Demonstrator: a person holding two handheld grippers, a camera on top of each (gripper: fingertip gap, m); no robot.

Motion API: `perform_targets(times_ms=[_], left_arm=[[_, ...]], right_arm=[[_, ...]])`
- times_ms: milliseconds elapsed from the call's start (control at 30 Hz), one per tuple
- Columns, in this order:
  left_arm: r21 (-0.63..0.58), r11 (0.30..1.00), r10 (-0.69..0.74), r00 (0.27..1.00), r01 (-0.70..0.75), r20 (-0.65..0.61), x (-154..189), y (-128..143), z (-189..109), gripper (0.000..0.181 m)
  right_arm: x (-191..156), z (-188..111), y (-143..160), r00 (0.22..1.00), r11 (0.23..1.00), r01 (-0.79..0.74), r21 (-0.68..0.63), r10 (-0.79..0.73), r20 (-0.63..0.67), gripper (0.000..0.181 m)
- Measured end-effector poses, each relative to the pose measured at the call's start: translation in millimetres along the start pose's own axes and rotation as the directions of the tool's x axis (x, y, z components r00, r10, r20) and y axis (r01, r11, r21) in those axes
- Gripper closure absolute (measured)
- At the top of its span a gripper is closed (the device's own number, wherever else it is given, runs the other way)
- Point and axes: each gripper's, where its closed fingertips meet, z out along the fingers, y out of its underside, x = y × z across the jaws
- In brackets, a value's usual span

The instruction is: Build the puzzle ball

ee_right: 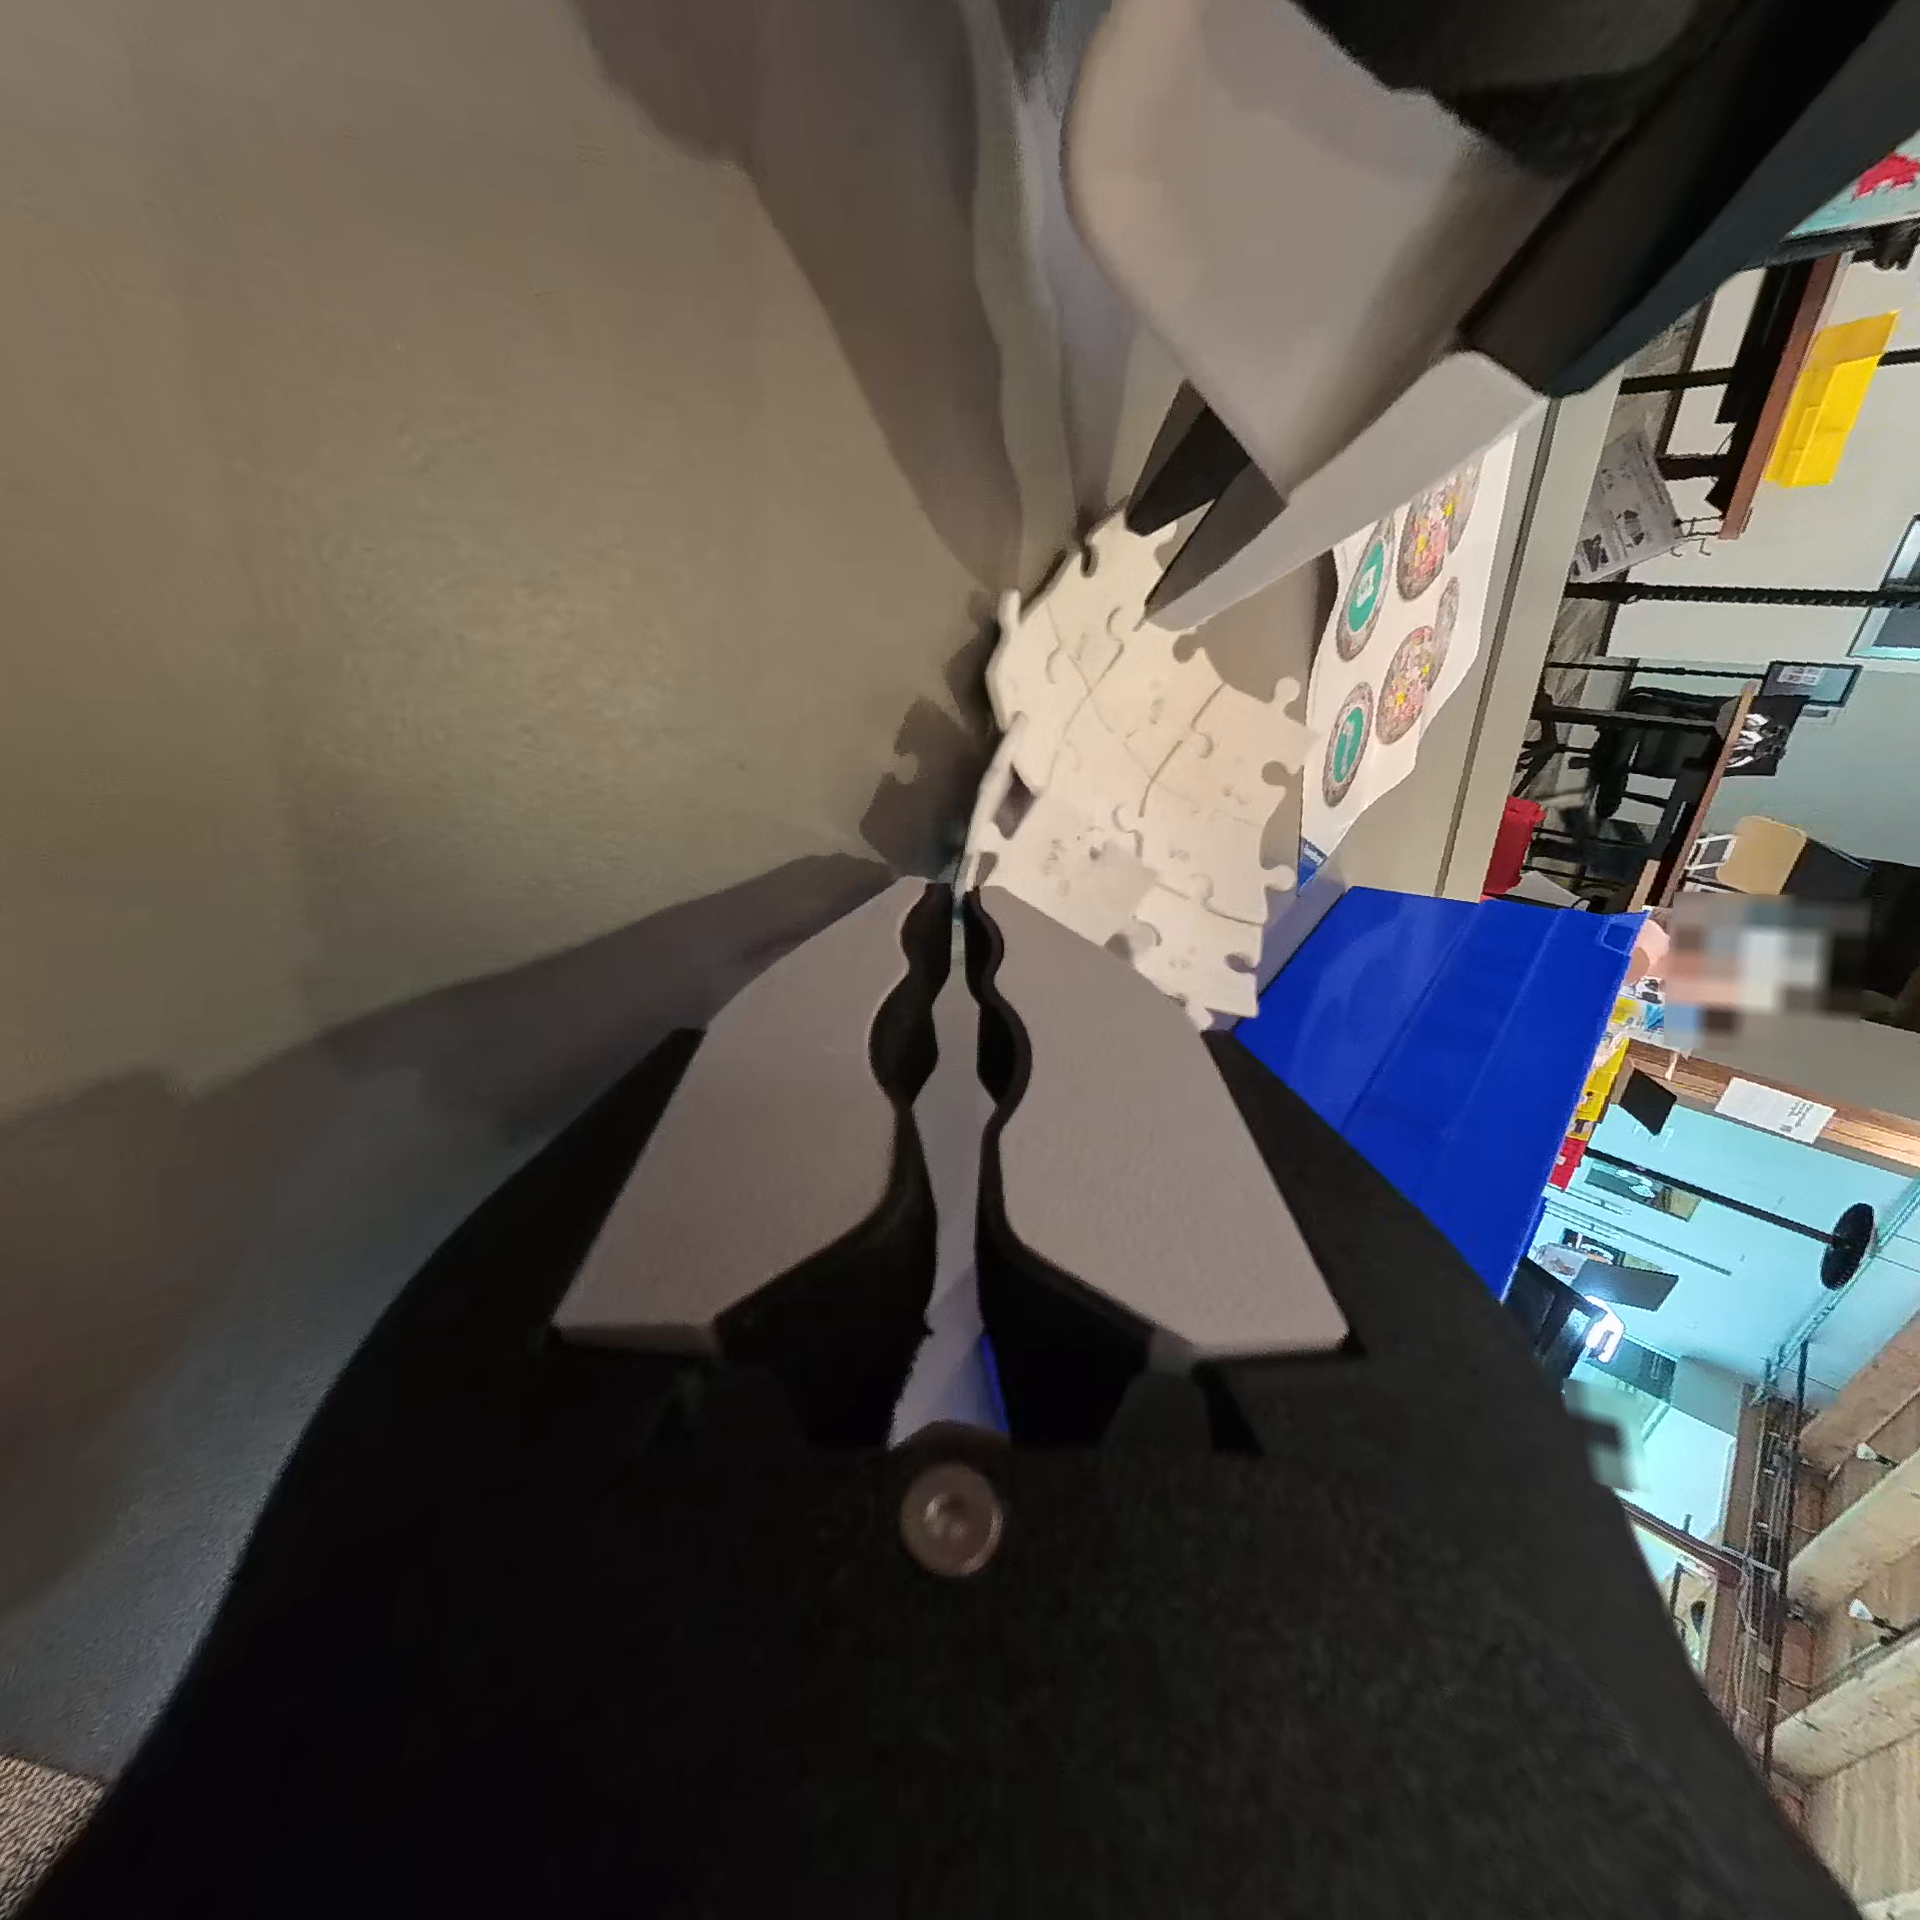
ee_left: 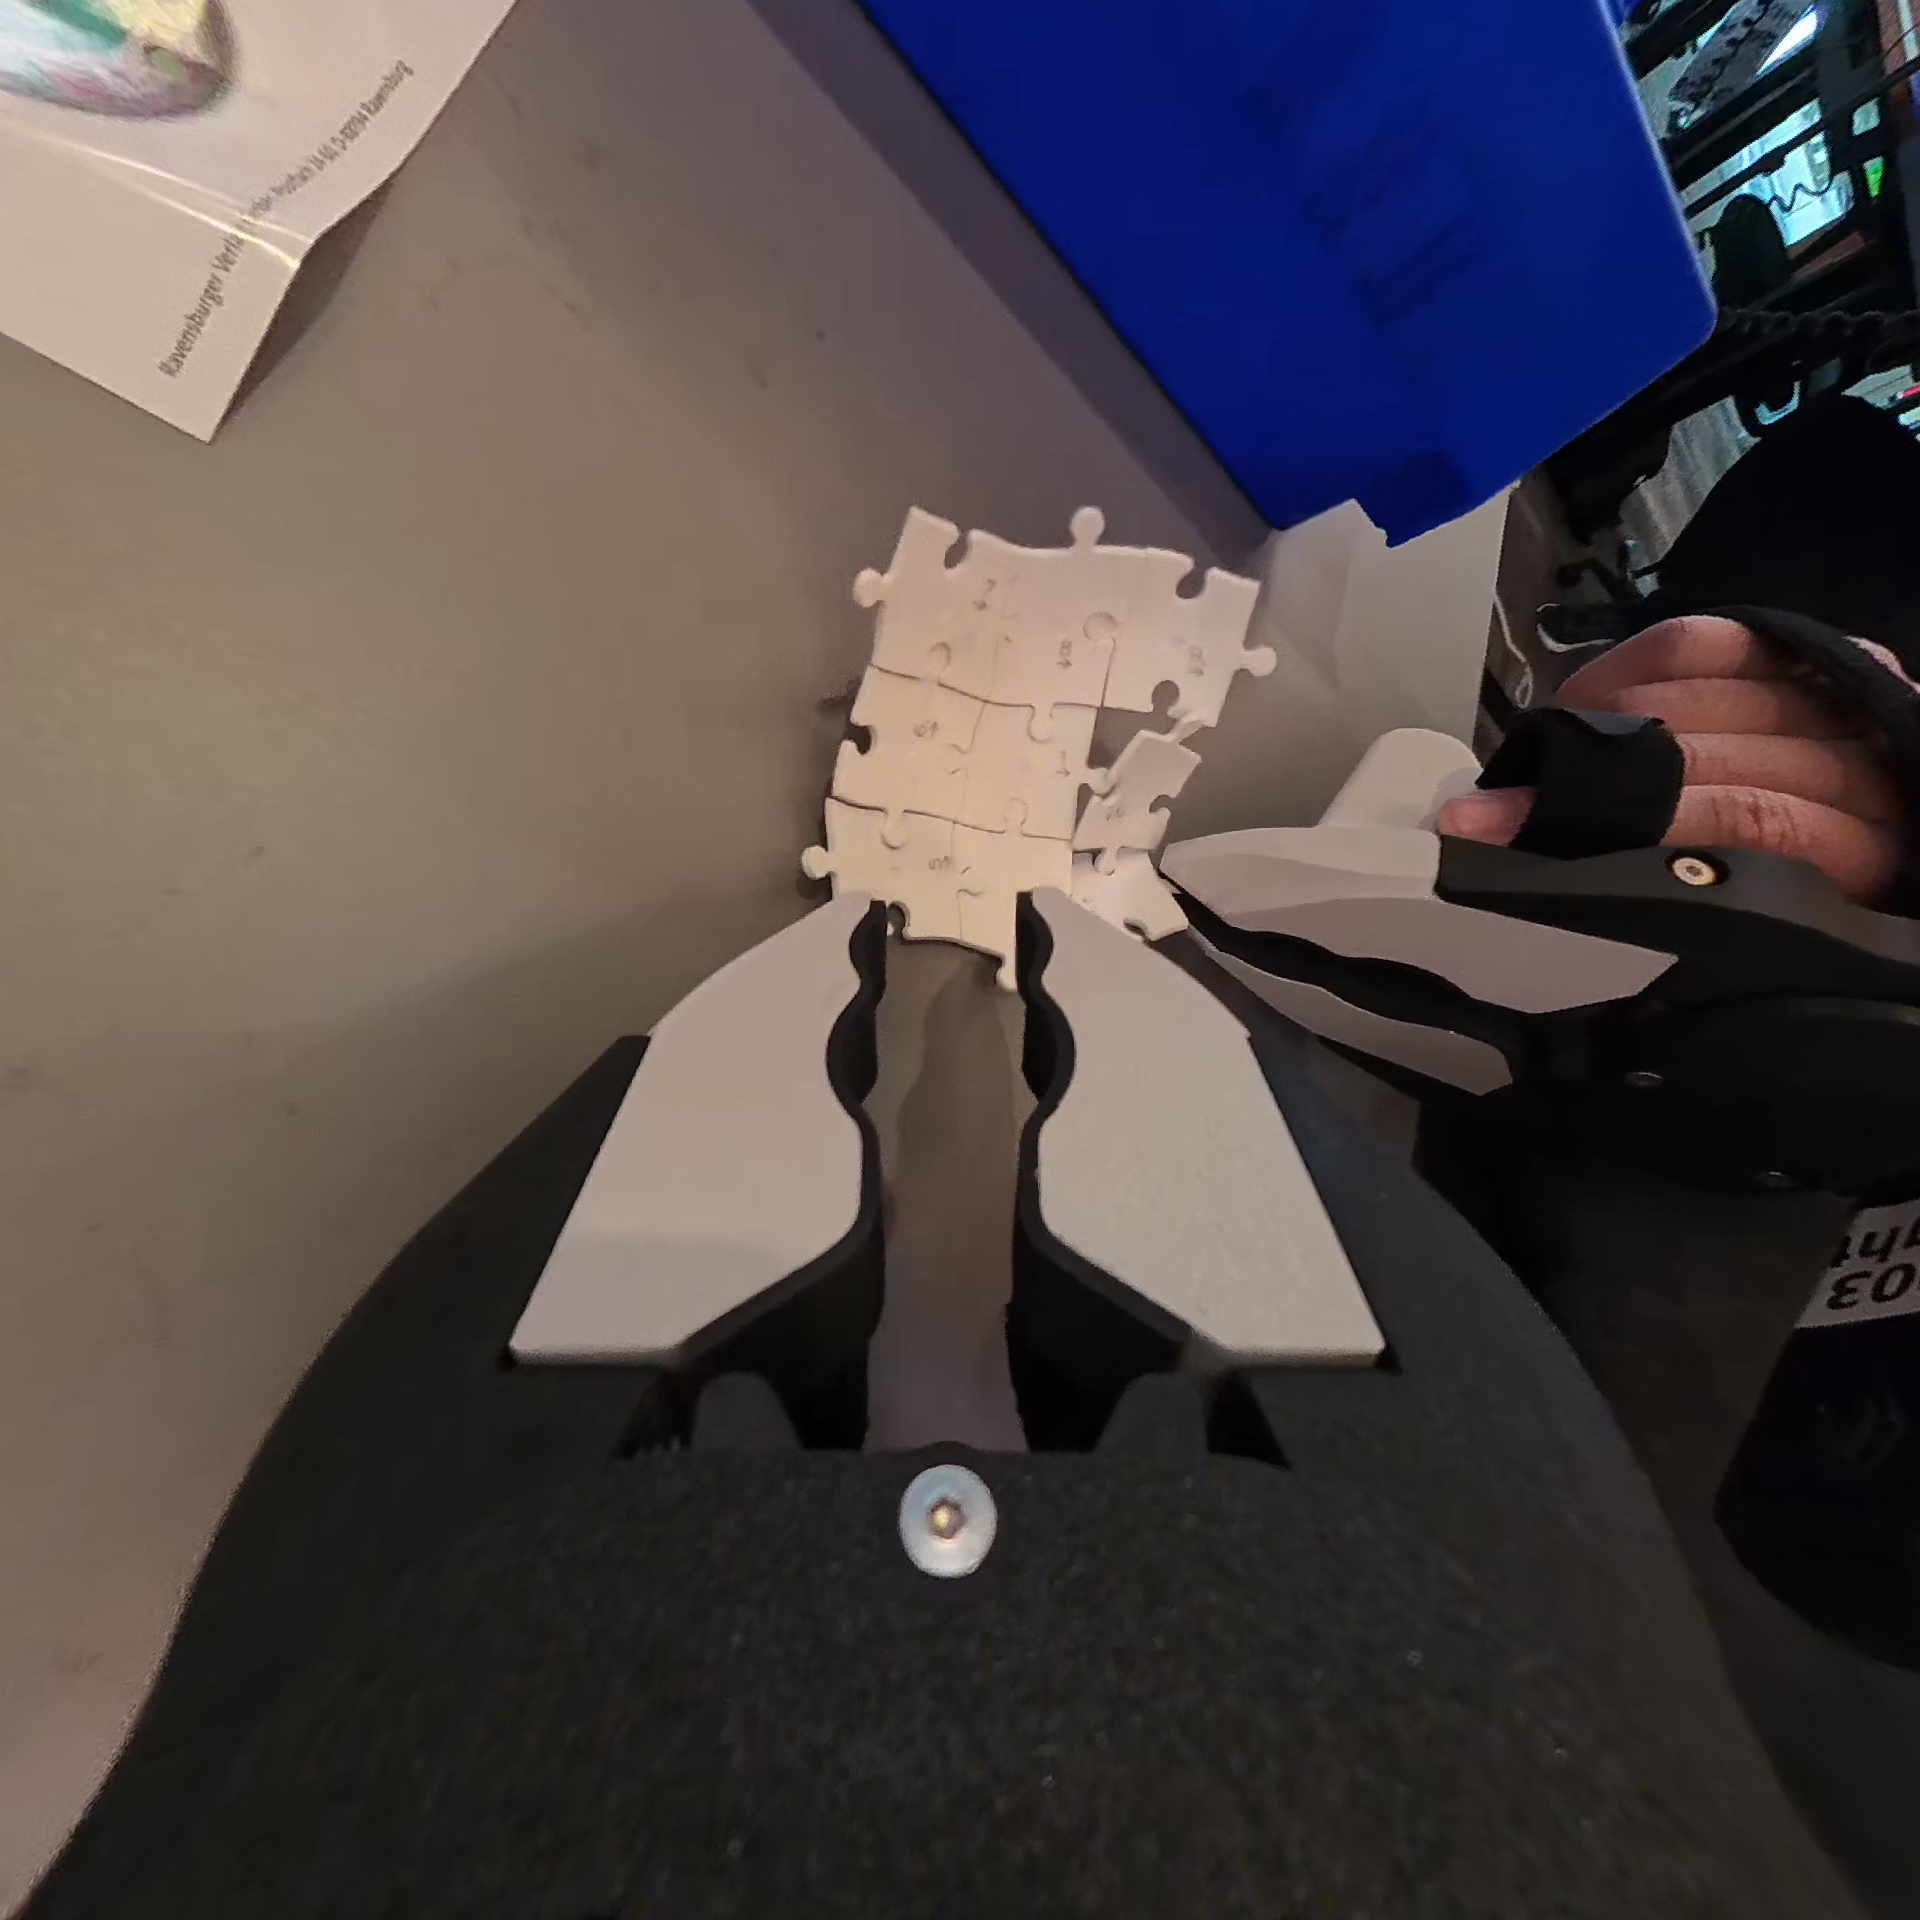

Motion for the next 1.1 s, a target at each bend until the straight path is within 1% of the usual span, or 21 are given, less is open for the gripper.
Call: perform_targets(times_ms=[67, 233, 300, 367, 500, 633, 700, 733, 967, 1100], left_arm=[[-0.002, 1.000, -0.005, 1.000, 0.005, 0.002, -1, 0, -1, 0.158], [0.009, 1.000, 0.022, 0.997, -0.022, 0.076, -12, -4, -15, 0.156], [0.008, 1.000, 0.015, 0.998, -0.016, 0.054, -13, -8, -16, 0.155], [-0.015, 1.000, -0.002, 1.000, 0.002, 0.017, -12, -8, -11, 0.151], [-0.047, 0.999, -0.024, 0.999, 0.023, -0.032, -9, -6, -1, 0.151], [-0.058, 0.997, -0.046, 0.997, 0.043, -0.058, -6, -4, 4, 0.158], [-0.074, 0.996, -0.054, 0.997, 0.050, -0.052, -8, -2, 4, 0.171], [-0.077, 0.995, -0.060, 0.996, 0.055, -0.060, -7, -2, 4, 0.173], [-0.067, 0.995, -0.071, 0.996, 0.067, -0.055, -5, -3, -1, 0.178], [-0.067, 0.994, -0.087, 0.996, 0.084, -0.036, -6, 0, -4, 0.178]], right_arm=[[0, 0, 0, 1.000, 1.000, -0.002, -0.001, 0.002, 0.002, 0.179], [1, 0, -1, 1.000, 1.000, -0.001, -0.001, 0.001, 0.000, 0.179], [1, 1, 0, 1.000, 1.000, -0.004, -0.007, 0.004, -0.001, 0.179], [2, 0, 1, 1.000, 1.000, -0.005, -0.008, 0.005, -0.003, 0.179], [3, 0, 2, 1.000, 1.000, -0.011, -0.009, 0.011, -0.008, 0.179], [4, 0, 1, 1.000, 1.000, -0.003, -0.010, 0.003, -0.013, 0.179], [3, 1, 1, 1.000, 1.000, 0.004, -0.013, -0.004, -0.012, 0.179], [2, 1, 1, 1.000, 1.000, 0.007, -0.014, -0.007, -0.010, 0.179], [-3, -1, 0, 1.000, 1.000, 0.001, 0.009, -0.001, 0.011, 0.178], [-4, -1, -1, 0.999, 0.999, -0.041, 0.025, 0.040, 0.018, 0.175]])
